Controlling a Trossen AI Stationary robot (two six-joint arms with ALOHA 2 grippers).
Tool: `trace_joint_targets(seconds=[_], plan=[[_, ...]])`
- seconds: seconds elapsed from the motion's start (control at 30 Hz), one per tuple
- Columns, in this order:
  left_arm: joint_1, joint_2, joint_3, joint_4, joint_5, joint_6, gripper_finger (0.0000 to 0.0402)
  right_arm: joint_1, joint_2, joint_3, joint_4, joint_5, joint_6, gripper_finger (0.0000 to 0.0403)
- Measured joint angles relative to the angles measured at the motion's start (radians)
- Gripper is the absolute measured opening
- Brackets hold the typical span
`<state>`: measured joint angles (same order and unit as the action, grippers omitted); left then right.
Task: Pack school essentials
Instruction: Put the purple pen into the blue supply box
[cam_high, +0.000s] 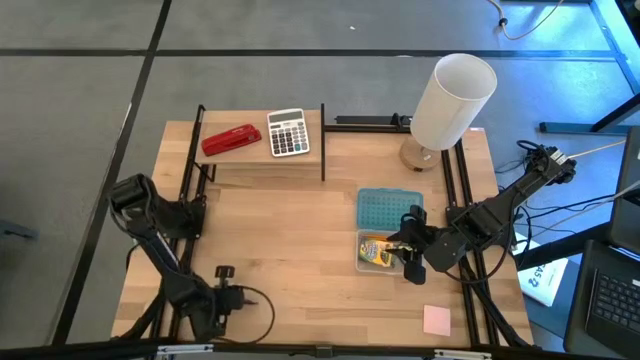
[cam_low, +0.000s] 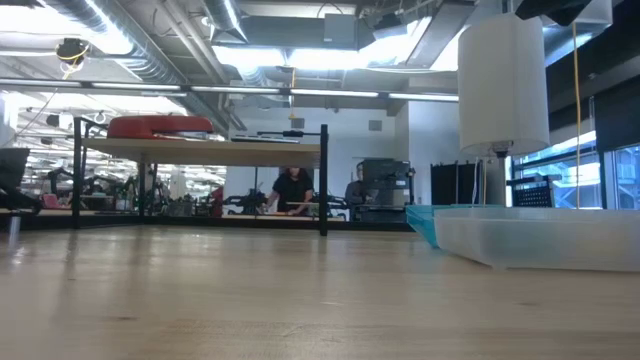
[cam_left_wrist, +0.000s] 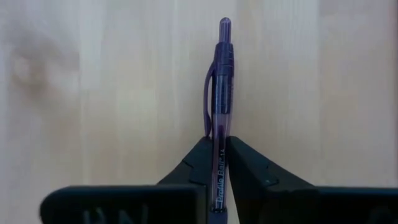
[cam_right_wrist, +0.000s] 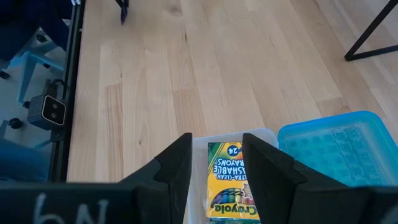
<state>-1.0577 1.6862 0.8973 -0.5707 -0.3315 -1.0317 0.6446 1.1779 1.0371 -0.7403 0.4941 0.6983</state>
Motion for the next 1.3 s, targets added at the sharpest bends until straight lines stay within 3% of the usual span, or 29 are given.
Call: trace_joint_targets(seconds=[0.53,0.97,1.3], plan=[[0.222,-0.033,0.004,0.057,0.115,0.220,0.0039,0.000,0.000,0.000,0.004,-0.003,-0.056,0.0142],[0.336,-0.034,0.005,0.117,0.117,0.328,0.0039,-0.009,0.000,0.000,0.009,-0.070,-0.074,0.0142],[0.356,-0.035,0.005,0.119,0.117,0.329,0.0039,-0.014,0.003,-0.067,-0.208,-0.273,0.398,0.0142]])
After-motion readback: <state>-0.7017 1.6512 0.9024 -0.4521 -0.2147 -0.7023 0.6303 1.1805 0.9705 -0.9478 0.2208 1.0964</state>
